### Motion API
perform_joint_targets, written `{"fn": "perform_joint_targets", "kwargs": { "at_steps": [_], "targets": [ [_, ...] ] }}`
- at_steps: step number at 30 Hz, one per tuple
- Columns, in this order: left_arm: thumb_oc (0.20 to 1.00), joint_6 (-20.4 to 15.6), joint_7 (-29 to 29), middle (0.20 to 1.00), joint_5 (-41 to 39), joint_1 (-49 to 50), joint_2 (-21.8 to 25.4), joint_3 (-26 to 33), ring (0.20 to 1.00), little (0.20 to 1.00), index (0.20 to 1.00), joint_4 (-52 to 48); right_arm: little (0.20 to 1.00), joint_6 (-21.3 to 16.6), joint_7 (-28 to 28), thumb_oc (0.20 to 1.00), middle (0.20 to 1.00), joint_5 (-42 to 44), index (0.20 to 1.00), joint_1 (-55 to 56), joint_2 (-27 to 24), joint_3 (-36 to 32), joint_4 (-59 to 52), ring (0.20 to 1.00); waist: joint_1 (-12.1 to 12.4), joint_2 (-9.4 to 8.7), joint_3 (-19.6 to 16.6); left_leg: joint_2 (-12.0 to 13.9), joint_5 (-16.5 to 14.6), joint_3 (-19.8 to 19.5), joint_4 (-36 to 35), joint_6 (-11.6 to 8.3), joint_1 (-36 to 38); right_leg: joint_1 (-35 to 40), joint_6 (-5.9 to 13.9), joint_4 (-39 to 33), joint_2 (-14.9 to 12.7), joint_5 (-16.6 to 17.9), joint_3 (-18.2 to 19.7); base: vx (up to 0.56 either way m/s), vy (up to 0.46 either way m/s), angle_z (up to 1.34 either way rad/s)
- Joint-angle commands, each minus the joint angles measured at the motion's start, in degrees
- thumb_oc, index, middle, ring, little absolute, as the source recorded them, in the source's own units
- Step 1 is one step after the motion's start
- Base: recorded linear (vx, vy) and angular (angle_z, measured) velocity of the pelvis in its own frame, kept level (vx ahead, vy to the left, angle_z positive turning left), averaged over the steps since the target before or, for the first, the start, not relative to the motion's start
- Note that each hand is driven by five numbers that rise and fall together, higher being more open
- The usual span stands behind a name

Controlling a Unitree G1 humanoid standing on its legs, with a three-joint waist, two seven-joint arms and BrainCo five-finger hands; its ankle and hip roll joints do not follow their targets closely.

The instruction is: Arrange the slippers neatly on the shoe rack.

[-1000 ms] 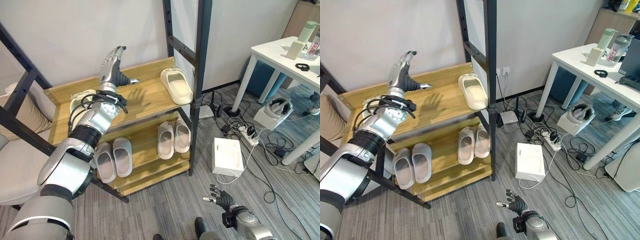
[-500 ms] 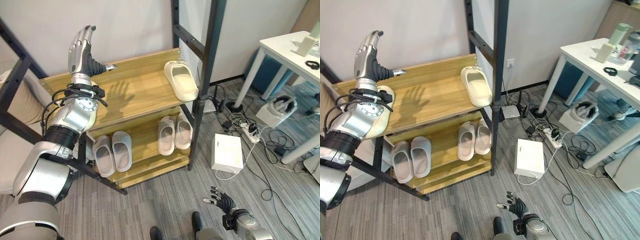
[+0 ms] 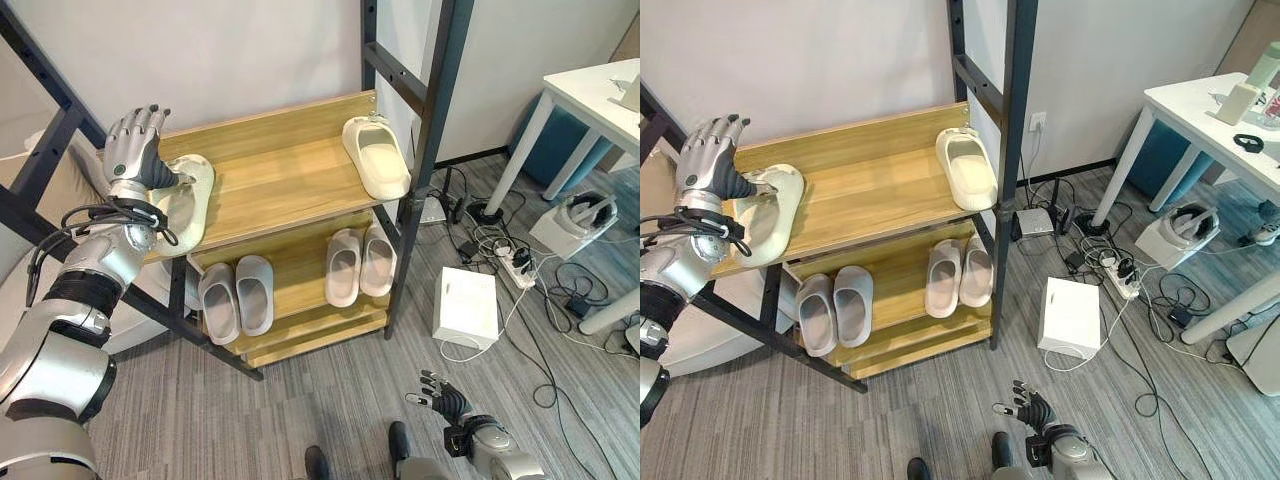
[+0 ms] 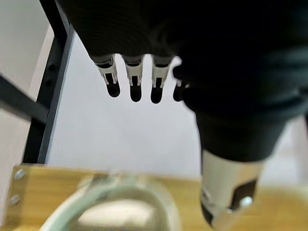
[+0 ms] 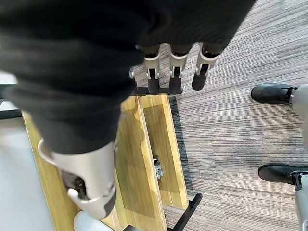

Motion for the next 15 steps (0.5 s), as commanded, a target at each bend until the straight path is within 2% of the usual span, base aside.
{"fn": "perform_joint_targets", "kwargs": {
  "at_steps": [1, 8, 15],
  "targets": [
    [1.000, 1.83, 1.29, 1.000, 3.85, -9.78, 0.45, 0.60, 1.000, 1.000, 1.000, 5.18, 1.000, -2.43, 0.21, 1.000, 1.000, 2.14, 1.000, -2.18, 0.18, 2.49, -1.59, 1.000, -0.35, -2.01, 1.29, -0.26, -2.38, -2.77, -0.29, -2.56, 3.52, 1.94, 5.84, 0.59, -3.10, -1.00, 0.13, -0.01, 0.005, -0.07],
    [1.000, 5.55, 1.68, 1.000, 6.75, -14.17, -1.40, -2.53, 1.000, 1.000, 1.000, 13.54, 1.000, -2.89, 0.22, 1.000, 1.000, 3.59, 1.000, -2.52, -0.63, 3.59, -2.77, 1.000, -1.28, -2.72, 2.25, -0.01, -2.21, -1.91, -0.29, -2.51, 2.45, 0.14, 5.99, 0.76, -3.07, -0.56, 0.87, 0.00, 0.003, -0.02],
    [1.000, 7.13, -0.42, 1.000, 4.72, -17.84, -2.98, -3.25, 1.000, 1.000, 1.000, 18.80, 1.000, -2.83, 0.24, 1.000, 1.000, 4.26, 1.000, -2.79, -0.87, 4.05, -4.05, 1.000, -2.31, -3.17, 2.86, 0.04, -2.01, -1.24, -0.29, -2.50, 1.12, -1.67, 6.27, 0.71, -3.04, 0.22, 1.58, -0.01, 0.007, -0.08]
  ]
}}
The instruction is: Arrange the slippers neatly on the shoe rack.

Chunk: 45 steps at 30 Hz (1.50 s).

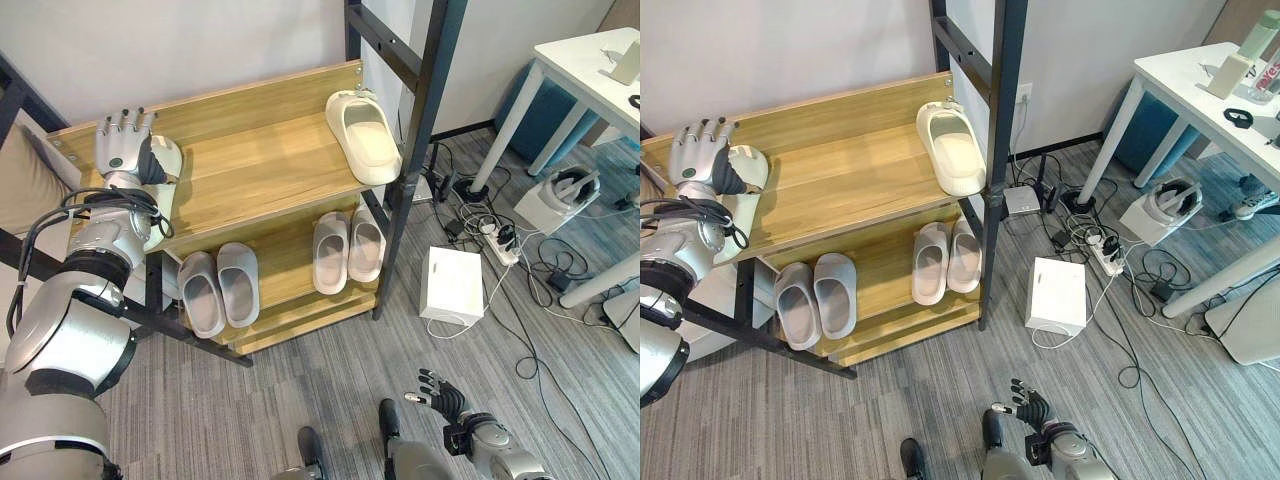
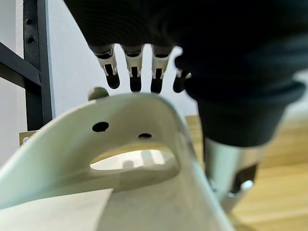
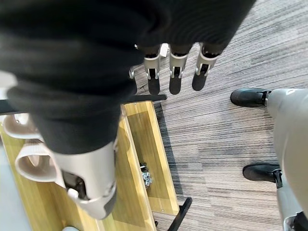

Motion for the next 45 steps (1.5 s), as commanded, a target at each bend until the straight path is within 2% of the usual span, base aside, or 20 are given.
{"fn": "perform_joint_targets", "kwargs": {
  "at_steps": [1, 5, 7, 12, 16, 22, 28, 32, 38, 39, 40, 41, 45],
  "targets": [
    [1.000, 1.99, 0.65, 1.000, -0.54, -8.13, 0.42, -0.15, 1.000, 1.000, 1.000, 3.93, 1.000, -2.76, 0.28, 1.000, 1.000, 1.99, 1.000, -2.37, 0.40, 1.69, -2.09, 1.000, -0.58, -2.01, 1.00, 0.08, -2.01, -2.84, -0.28, -2.43, 3.29, 1.17, 6.31, 0.72, -3.26, -0.36, 0.15, -0.02, 0.014, -0.04],
    [1.000, 0.18, 2.95, 1.000, -1.94, -8.02, 0.97, 0.27, 1.000, 1.000, 1.000, 0.67, 1.000, -3.14, 0.12, 1.000, 1.000, 1.89, 1.000, -1.66, 0.66, 1.74, -2.09, 1.000, -0.40, -1.87, 0.80, -0.17, -2.07, -3.00, -0.28, -2.36, 3.12, 1.03, 6.33, 0.80, -3.52, -0.31, 0.19, 0.00, 0.000, 0.00],
    [1.000, -1.49, 6.61, 1.000, -2.74, -6.22, 1.73, 2.53, 1.000, 1.000, 1.000, -7.30, 1.000, -3.39, -0.28, 1.000, 1.000, 1.85, 1.000, -1.15, 1.14, 1.11, -1.45, 1.000, 0.51, -1.49, 0.83, -0.50, -2.35, -3.61, -0.28, -2.25, 3.60, 2.00, 6.29, 0.60, -3.72, -0.64, -0.40, 0.01, 0.007, 0.04],
    [1.000, -1.88, 9.74, 1.000, -1.67, -1.97, 4.27, 7.44, 1.000, 1.000, 1.000, -18.45, 1.000, -3.47, -0.20, 1.000, 1.000, 1.61, 1.000, -1.15, 2.03, 0.61, -0.50, 1.000, 2.02, -1.06, 0.61, -0.84, -2.59, -4.66, -0.28, -2.31, 3.97, 3.25, 6.27, 0.16, -4.01, -0.95, -1.31, 0.00, 0.001, 0.05],
    [1.000, -1.55, 9.75, 1.000, -1.00, 0.34, 6.73, 9.26, 1.000, 1.000, 1.000, -20.20, 1.000, -3.31, -0.09, 1.000, 1.000, 1.22, 1.000, -0.97, 2.31, 0.40, -0.23, 1.000, 2.51, -0.75, 0.43, -0.92, -2.63, -4.94, -0.28, -2.31, 4.19, 3.69, 6.21, 0.06, -4.04, -0.99, -1.57, -0.01, -0.004, 0.11],
    [1.000, 0.49, 7.86, 1.000, 2.55, 1.62, 9.41, 7.44, 1.000, 1.000, 1.000, -15.32, 1.000, -3.02, 0.23, 1.000, 1.000, 1.09, 1.000, -0.61, 2.16, 0.59, 0.41, 1.000, 3.16, -0.41, 0.07, -0.78, -2.57, -5.19, -0.28, -2.38, 4.46, 4.23, 6.26, 0.06, -3.87, -1.31, -2.29, 0.00, -0.002, 0.01],
    [1.000, 1.27, 6.11, 1.000, 4.51, -1.23, 7.86, 2.67, 1.000, 1.000, 1.000, -6.88, 1.000, -3.09, 0.34, 1.000, 1.000, 1.58, 1.000, -0.65, 1.49, 1.20, 0.30, 1.000, 2.56, -0.80, 0.33, -0.52, -2.49, -4.72, -0.28, -2.38, 4.13, 3.61, 6.36, 0.06, -3.71, -1.17, -1.94, 0.00, 0.001, -0.01],
    [1.000, 2.81, 5.03, 1.000, 5.12, -3.66, 5.68, -0.09, 1.000, 1.000, 1.000, 0.54, 1.000, -2.99, 0.55, 1.000, 1.000, 2.45, 1.000, -0.14, 0.28, 1.86, -1.06, 1.000, 1.28, -1.46, 0.57, -0.27, -2.47, -3.83, -0.28, -2.43, 3.66, 2.64, 6.46, 0.06, -3.50, -0.90, -1.24, 0.01, 0.008, -0.05],
    [1.000, 4.04, 3.59, 1.000, 4.06, -6.00, 4.13, -0.98, 1.000, 1.000, 1.000, 4.35, 1.000, -2.93, 0.60, 1.000, 1.000, 2.87, 1.000, -0.15, -0.42, 1.79, -2.08, 1.000, 0.34, -1.91, 0.87, -0.12, -2.50, -3.36, -0.28, -2.41, 2.90, 1.53, 6.55, 0.06, -3.41, -0.62, -0.78, 0.00, 0.009, -0.02],
    [0.887, 4.25, 2.76, 0.887, 3.65, -6.64, 3.73, -1.18, 0.887, 0.887, 0.887, 5.20, 1.000, -2.86, 0.70, 1.000, 1.000, 3.05, 1.000, -0.11, -0.55, 1.81, -2.37, 1.000, 0.09, -2.01, 0.95, -0.08, -2.45, -3.22, -0.28, -2.41, 2.66, 1.25, 6.58, 0.06, -3.42, -0.49, -0.57, 0.00, 0.022, -0.09],
    [0.598, 4.24, 2.76, 0.598, 3.64, -6.69, 3.72, -1.23, 0.598, 0.598, 0.598, 5.23, 1.000, -2.85, 0.70, 1.000, 1.000, 3.05, 1.000, -0.11, -0.54, 1.79, -2.37, 1.000, 0.12, -2.02, 0.94, -0.08, -2.45, -3.21, -0.28, -2.41, 2.64, 1.22, 6.58, 0.06, -3.42, -0.48, -0.56, -0.01, 0.012, -0.12],
    [0.200, 4.46, 1.25, 0.200, 2.94, -8.32, 3.33, -2.19, 0.200, 0.200, 0.200, 6.32, 1.000, -2.78, 0.85, 1.000, 1.000, 3.32, 1.000, -0.02, -0.74, 1.73, -2.86, 1.000, -0.31, -2.19, 1.01, 0.04, -2.37, -2.97, -0.28, -2.41, 2.08, 0.53, 6.67, 0.06, -3.44, -0.23, -0.46, -0.01, 0.012, -0.12],
    [0.200, 2.89, -0.19, 0.200, 0.14, -10.86, 1.97, -2.84, 0.200, 0.200, 0.200, 6.26, 1.000, -2.90, 1.03, 1.000, 1.000, 3.34, 1.000, 0.86, -0.77, 1.28, -4.03, 1.000, -1.03, -2.15, 1.16, -0.20, -2.24, -3.03, -0.28, -2.35, 1.29, -0.39, 6.80, 0.06, -3.70, 0.13, -0.34, 0.00, 0.028, -0.01]
  ]
}}
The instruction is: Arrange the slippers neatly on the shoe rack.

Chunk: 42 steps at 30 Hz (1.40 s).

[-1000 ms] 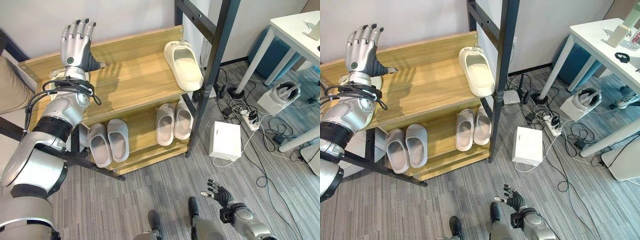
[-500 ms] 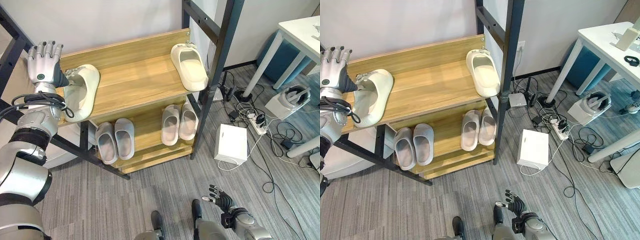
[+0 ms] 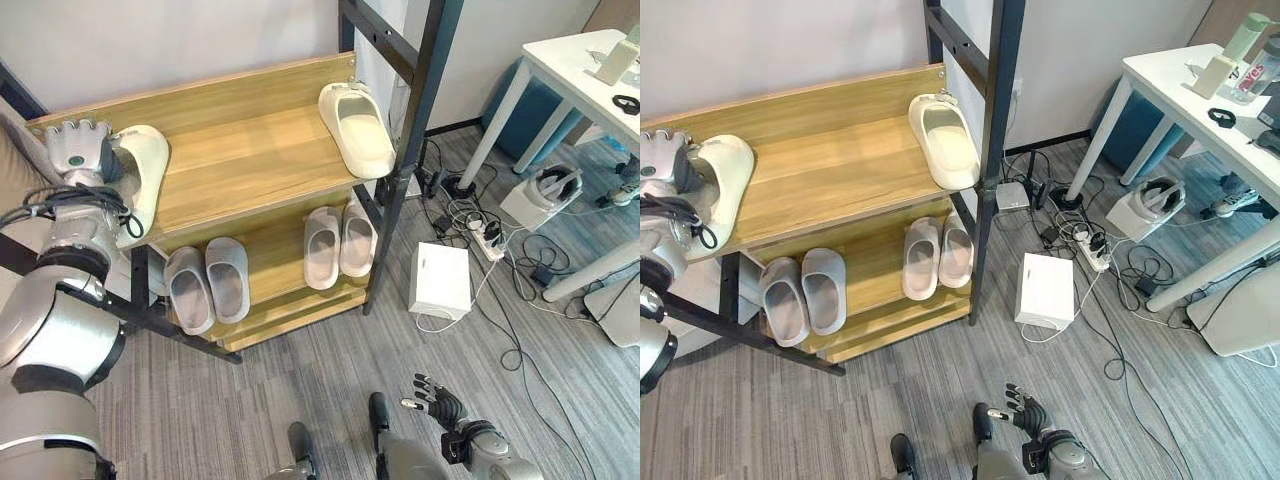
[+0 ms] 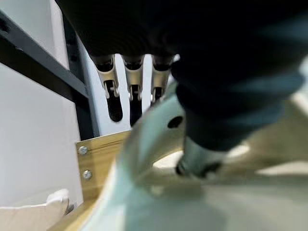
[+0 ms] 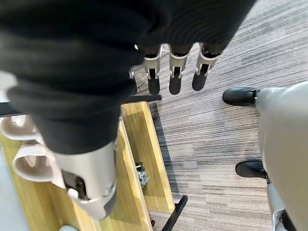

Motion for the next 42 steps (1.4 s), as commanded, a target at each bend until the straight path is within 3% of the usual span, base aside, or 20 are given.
{"fn": "perform_joint_targets", "kwargs": {
  "at_steps": [1, 5, 10, 12, 17, 24, 29, 34, 35, 36, 42],
  "targets": [
    [0.200, -1.08, 0.04, 0.200, -3.58, -8.29, -0.76, -0.83, 0.200, 0.200, 0.200, 2.28, 1.000, -1.68, 0.71, 1.000, 1.000, 1.31, 1.000, -1.58, -0.34, -0.70, -3.50, 1.000, -0.56, -0.20, 3.15, -0.03, -3.11, -2.86, -0.04, -2.30, 4.71, 3.07, 7.17, -0.24, -3.49, -1.17, -0.33, 0.00, 0.000, 0.00],
    [0.200, -1.86, 0.62, 0.200, -4.36, -8.78, -2.98, -0.97, 0.200, 0.200, 0.200, 0.97, 1.000, -1.66, 0.99, 1.000, 1.000, 1.27, 1.000, -1.38, -0.28, -0.58, -3.41, 1.000, -0.76, -0.04, 3.13, -0.18, -3.36, -2.66, -0.04, -2.24, 5.20, 3.32, 7.20, -0.24, -3.52, -1.19, 0.00, 0.00, 0.000, 0.00],
    [0.200, -2.02, 0.86, 0.200, -5.41, -9.57, -9.03, -0.09, 0.200, 0.200, 0.200, -1.51, 1.000, -1.68, 1.28, 1.000, 1.000, 1.33, 1.000, -0.78, -0.34, -1.00, -3.60, 1.000, -1.18, 0.34, 2.80, -0.20, -3.77, -2.37, -0.04, -2.21, 6.53, 4.43, 7.06, -0.24, -3.38, -1.57, 0.31, 0.00, -0.006, -0.01],
    [0.200, -1.02, -0.54, 0.200, -5.67, -11.33, -13.11, -0.43, 0.200, 0.200, 0.200, -0.72, 1.000, -1.56, 1.56, 1.000, 1.000, 1.08, 1.000, -0.48, -0.87, -1.98, -4.08, 1.000, -1.78, 0.61, 2.26, -0.15, -3.89, -2.30, -0.04, -2.21, 7.44, 5.28, 6.87, -0.24, -3.06, -1.79, 0.54, 0.02, -0.047, -0.04],
    [0.200, 0.96, -3.25, 0.200, -6.90, -13.37, -16.73, 0.49, 0.200, 0.200, 0.200, 3.21, 1.000, -1.51, 2.03, 1.000, 1.000, 1.09, 1.000, 0.54, -2.00, -3.76, -6.51, 1.000, -3.15, 0.93, 1.73, 0.12, -3.80, -1.58, -0.04, -2.33, 8.10, 5.55, 6.66, -0.24, -2.55, -1.95, 1.16, 0.00, -0.056, -0.08],
    [0.200, 1.74, -5.54, 0.200, -8.36, -13.40, -16.62, 1.97, 0.200, 0.200, 0.200, 6.47, 1.000, -1.49, 2.52, 1.000, 1.000, 0.61, 1.000, 2.91, -3.64, -6.20, -9.70, 1.000, -5.16, 1.48, 1.50, 0.51, -3.61, 0.00, -0.04, -2.61, 8.24, 4.84, 6.53, -0.24, -1.96, -1.84, 2.38, 0.00, -0.037, -0.15],
    [0.200, 2.61, -9.55, 0.200, -10.38, -13.21, -13.11, 3.44, 0.200, 0.200, 0.200, 10.95, 1.000, -1.62, 3.21, 1.000, 1.000, -0.32, 1.000, 4.92, -5.78, -9.36, -13.37, 1.000, -7.46, 1.53, 2.13, 1.13, -3.09, 1.37, -0.04, -3.05, 6.96, 2.69, 6.49, -0.24, -1.33, -1.23, 3.29, -0.01, -0.048, -0.19],
    [0.200, 3.25, -10.62, 0.200, -11.84, -14.20, -12.27, 3.92, 0.200, 0.200, 0.200, 12.06, 1.000, -1.69, 3.10, 1.000, 1.000, -1.43, 1.000, 5.80, -5.58, -10.43, -13.31, 1.000, -7.79, 1.71, 2.15, 1.12, -2.99, 1.16, -0.04, -3.04, 6.22, 1.99, 6.50, -0.24, -1.40, -1.01, 3.18, 0.00, -0.008, -0.05],
    [0.416, 3.19, -10.47, 0.416, -12.29, -14.51, -12.73, 4.10, 0.416, 0.416, 0.416, 11.86, 1.000, -1.73, 2.91, 1.000, 1.000, -1.70, 1.000, 5.73, -5.36, -10.38, -12.83, 1.000, -7.72, 1.81, 2.20, 1.04, -3.00, 1.00, -0.04, -3.02, 6.19, 2.10, 6.47, -0.24, -1.47, -1.06, 2.99, 0.00, 0.000, 0.00],
    [1.000, 3.01, -10.24, 1.000, -12.50, -14.64, -13.15, 3.98, 1.000, 1.000, 1.000, 11.26, 1.000, -1.81, 2.74, 1.000, 1.000, -1.93, 1.000, 5.69, -5.13, -10.28, -12.51, 1.000, -7.62, 1.89, 2.23, 1.01, -3.01, 0.80, -0.04, -2.99, 6.19, 2.24, 6.42, -0.24, -1.53, -1.11, 2.85, 0.03, 0.006, 0.04],
    [1.000, 2.19, -8.02, 1.000, -13.02, -17.03, -17.96, 2.85, 1.000, 1.000, 1.000, 8.41, 1.000, -2.21, 2.29, 1.000, 1.000, -2.16, 1.000, 4.34, -3.73, -9.23, -9.34, 1.000, -5.91, 2.48, 2.15, 0.49, -3.30, -1.08, -0.04, -2.56, 7.07, 4.41, 6.19, -0.24, -2.10, -1.70, 1.44, 0.02, 0.008, 0.13]
  ]
}}
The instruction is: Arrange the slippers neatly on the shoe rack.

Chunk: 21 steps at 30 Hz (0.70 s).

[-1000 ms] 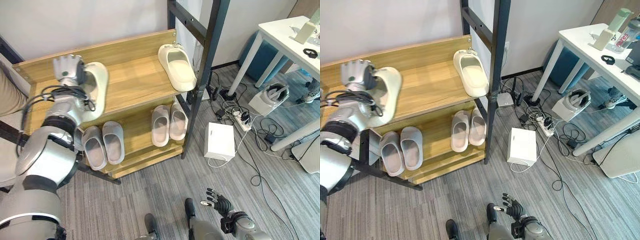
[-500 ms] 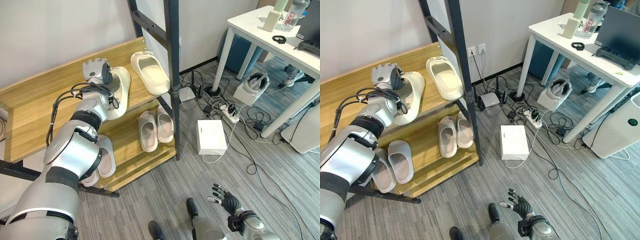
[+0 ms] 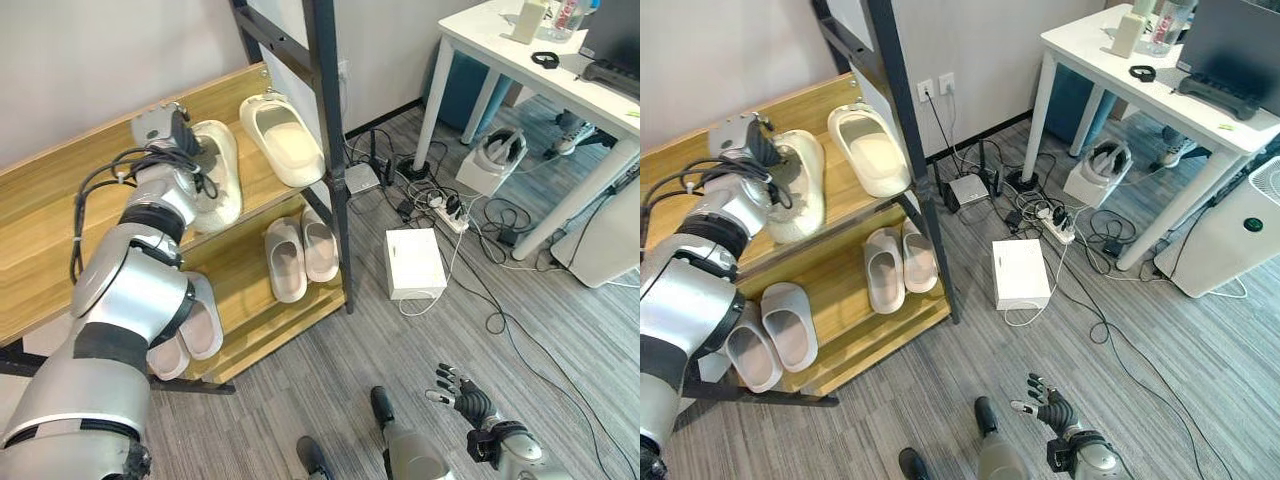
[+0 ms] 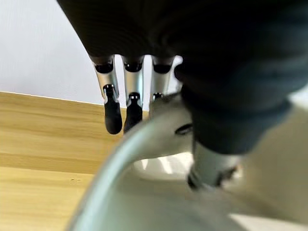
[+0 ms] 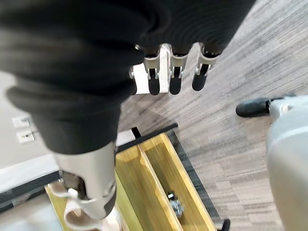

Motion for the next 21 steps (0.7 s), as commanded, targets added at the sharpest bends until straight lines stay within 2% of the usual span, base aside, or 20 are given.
{"fn": "perform_joint_targets", "kwargs": {
  "at_steps": [1, 3, 8, 11, 14, 16, 21],
  "targets": [
    [1.000, -0.64, 1.07, 1.000, 0.25, -6.14, -1.90, -0.01, 1.000, 1.000, 1.000, 1.31, 1.000, -2.41, -0.07, 1.000, 1.000, -0.87, 1.000, -1.59, -0.22, -0.18, 0.05, 1.000, 1.34, -1.39, 2.24, -0.26, -2.14, -5.09, 0.07, -1.82, 5.39, 4.73, 6.13, 0.03, -3.06, -1.60, -2.00, 0.01, 0.004, 0.21],
    [1.000, -0.55, 0.75, 1.000, 0.69, -6.22, -2.47, -0.40, 1.000, 1.000, 1.000, 0.91, 1.000, -2.32, -0.12, 1.000, 1.000, -0.90, 1.000, -1.90, 0.09, -0.16, 0.39, 1.000, 1.60, -1.31, 2.20, -0.34, -2.08, -5.44, 0.07, -1.78, 5.46, 5.00, 6.10, 0.03, -3.10, -1.66, -2.29, 0.00, 0.003, 0.19],
    [1.000, 1.52, -5.02, 1.000, 4.02, -8.11, -8.06, -2.82, 1.000, 1.000, 1.000, 2.29, 1.000, -0.88, -0.76, 1.000, 1.000, -0.91, 1.000, -4.30, 1.86, -1.11, 4.42, 1.000, 3.85, -0.59, 1.51, -0.72, -1.73, -7.62, 0.07, -1.37, 6.04, 6.95, 5.92, 0.03, -3.36, -2.17, -4.07, -0.01, -0.008, 0.22],
    [1.000, 2.03, -5.80, 1.000, 4.50, -8.15, -9.14, -2.94, 1.000, 1.000, 1.000, 2.10, 1.000, -0.54, -1.03, 1.000, 1.000, -0.71, 1.000, -4.71, 2.63, -1.19, 5.24, 1.000, 4.48, -0.51, 1.41, -0.91, -1.64, -8.23, 0.07, -1.29, 6.14, 7.46, 5.85, 0.03, -3.38, -2.31, -4.60, -0.03, -0.017, 0.09],
    [1.000, 2.06, -5.95, 1.000, 4.39, -8.18, -9.48, -2.72, 1.000, 1.000, 1.000, 1.48, 1.000, -0.41, -1.03, 1.000, 1.000, -0.43, 1.000, -4.91, 3.02, -1.11, 5.74, 1.000, 5.00, -0.49, 1.37, -0.98, -1.59, -8.59, 0.07, -1.23, 6.18, 7.71, 5.80, 0.03, -3.47, -2.40, -4.82, -0.03, -0.009, 0.14],
    [1.000, 1.35, -3.88, 1.000, 3.61, -7.51, -8.86, -1.76, 1.000, 1.000, 1.000, -0.91, 1.000, -0.35, -0.85, 1.000, 1.000, 0.04, 1.000, -4.73, 3.57, -0.29, 6.65, 1.000, 5.69, -0.61, 1.14, -1.00, -1.43, -9.22, 0.07, -1.29, 6.27, 8.18, 5.66, 0.03, -3.55, -2.60, -5.42, -0.05, -0.028, 0.10],
    [1.000, 0.04, -1.05, 1.000, 3.37, -6.07, -6.67, -1.39, 1.000, 1.000, 1.000, -1.52, 1.000, -1.25, -0.44, 1.000, 1.000, 0.55, 1.000, -4.52, 2.91, 1.45, 6.52, 1.000, 5.36, -0.76, 1.32, -0.91, -1.22, -9.16, 0.07, -1.53, 5.96, 7.94, 5.70, 0.03, -3.51, -2.51, -5.50, -0.04, -0.007, 0.07]
  ]
}}
